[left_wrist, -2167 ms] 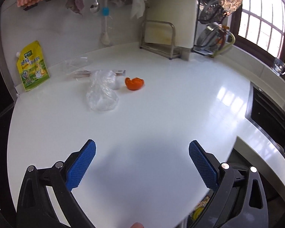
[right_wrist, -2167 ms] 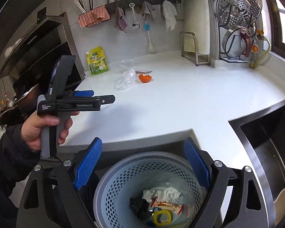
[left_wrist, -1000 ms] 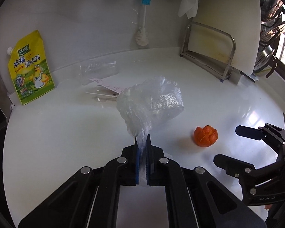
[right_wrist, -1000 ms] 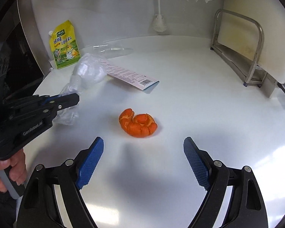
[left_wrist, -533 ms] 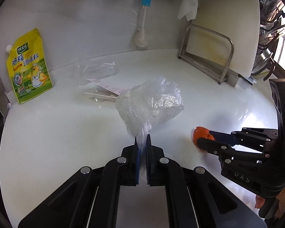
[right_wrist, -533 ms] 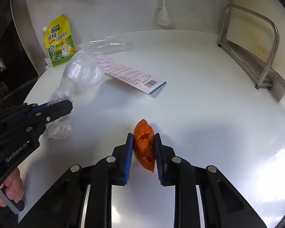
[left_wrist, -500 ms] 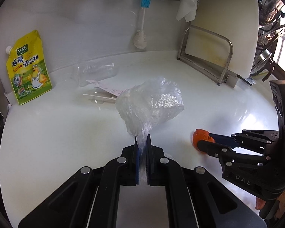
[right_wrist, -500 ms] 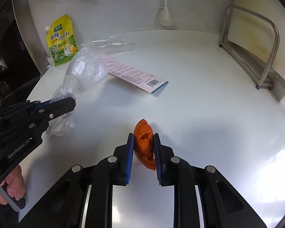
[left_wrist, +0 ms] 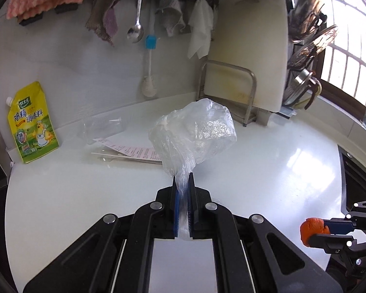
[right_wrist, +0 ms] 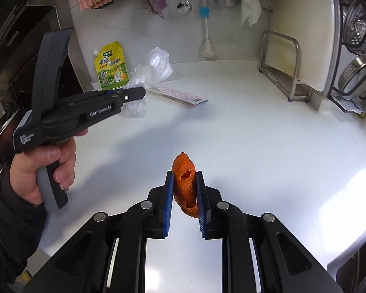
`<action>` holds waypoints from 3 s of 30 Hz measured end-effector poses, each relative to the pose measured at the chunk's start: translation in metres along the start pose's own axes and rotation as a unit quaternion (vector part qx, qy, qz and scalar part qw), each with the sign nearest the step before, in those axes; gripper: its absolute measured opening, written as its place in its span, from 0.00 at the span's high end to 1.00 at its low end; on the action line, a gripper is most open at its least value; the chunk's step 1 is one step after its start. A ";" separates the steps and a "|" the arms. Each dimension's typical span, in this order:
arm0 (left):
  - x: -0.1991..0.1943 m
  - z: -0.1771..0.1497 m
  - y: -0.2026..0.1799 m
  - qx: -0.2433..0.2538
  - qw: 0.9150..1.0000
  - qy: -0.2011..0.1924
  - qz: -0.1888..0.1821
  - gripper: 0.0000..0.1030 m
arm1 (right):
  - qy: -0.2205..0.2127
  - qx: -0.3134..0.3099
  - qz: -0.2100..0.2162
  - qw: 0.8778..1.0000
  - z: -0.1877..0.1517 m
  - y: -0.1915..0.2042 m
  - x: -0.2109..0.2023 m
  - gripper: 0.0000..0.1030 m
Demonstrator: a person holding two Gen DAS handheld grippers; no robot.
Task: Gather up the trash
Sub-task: 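Carry bag and orange peel over the grey basket and open both grippers, then move both tools back over the counter toward the receipt and plastic cup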
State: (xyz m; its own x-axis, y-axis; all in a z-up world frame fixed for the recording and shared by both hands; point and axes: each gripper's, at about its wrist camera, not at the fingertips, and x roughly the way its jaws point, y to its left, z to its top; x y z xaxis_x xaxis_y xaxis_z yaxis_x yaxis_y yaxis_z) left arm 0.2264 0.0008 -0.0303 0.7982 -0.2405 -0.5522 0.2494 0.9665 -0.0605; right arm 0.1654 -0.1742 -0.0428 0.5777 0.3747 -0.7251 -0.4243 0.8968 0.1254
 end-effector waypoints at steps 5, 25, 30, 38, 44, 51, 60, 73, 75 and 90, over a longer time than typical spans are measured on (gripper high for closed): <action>-0.046 -0.019 -0.032 0.028 0.999 -0.005 -0.021 0.94 | 0.003 0.013 0.018 1.000 -0.053 0.010 -0.039 0.83; -0.153 -0.143 -0.150 0.088 0.983 0.094 -0.131 0.94 | 0.017 0.054 -0.028 0.998 -0.209 0.030 -0.128 0.83; -0.154 -0.173 -0.170 0.091 0.977 0.131 -0.141 0.94 | 0.026 0.059 -0.039 0.997 -0.235 0.032 -0.131 0.83; -0.159 -0.192 -0.196 0.109 0.971 0.148 -0.150 0.94 | 0.026 0.088 -0.039 0.995 -0.265 0.026 -0.133 0.83; -0.155 -0.196 -0.207 0.116 0.968 0.158 -0.155 0.94 | 0.028 0.092 -0.039 0.995 -0.272 0.025 -0.136 0.83; -0.146 -0.203 -0.210 0.118 0.965 0.176 -0.158 0.94 | 0.030 0.089 -0.042 0.995 -0.276 0.024 -0.133 0.83; -0.139 -0.206 -0.209 0.118 0.963 0.186 -0.157 0.93 | 0.037 0.089 -0.039 0.995 -0.277 0.022 -0.126 0.83; -0.122 -0.210 -0.201 0.091 0.962 0.208 -0.149 0.40 | 0.046 0.085 -0.050 0.994 -0.279 0.023 -0.117 0.48; -0.125 -0.206 -0.194 0.069 0.968 0.194 -0.146 0.13 | 0.042 0.082 -0.051 0.994 -0.280 0.023 -0.118 0.44; -0.134 -0.180 -0.179 0.044 0.980 0.161 -0.113 0.10 | 0.030 0.091 -0.048 0.994 -0.278 0.014 -0.125 0.23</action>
State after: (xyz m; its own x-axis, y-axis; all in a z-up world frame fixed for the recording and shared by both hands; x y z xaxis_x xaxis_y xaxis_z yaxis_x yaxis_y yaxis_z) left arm -0.0236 -0.1235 -0.0954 0.5069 -0.3929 -0.7672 0.4577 0.8769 -0.1467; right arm -0.1068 -0.2735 -0.1383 0.5643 0.2762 -0.7780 -0.2329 0.9574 0.1710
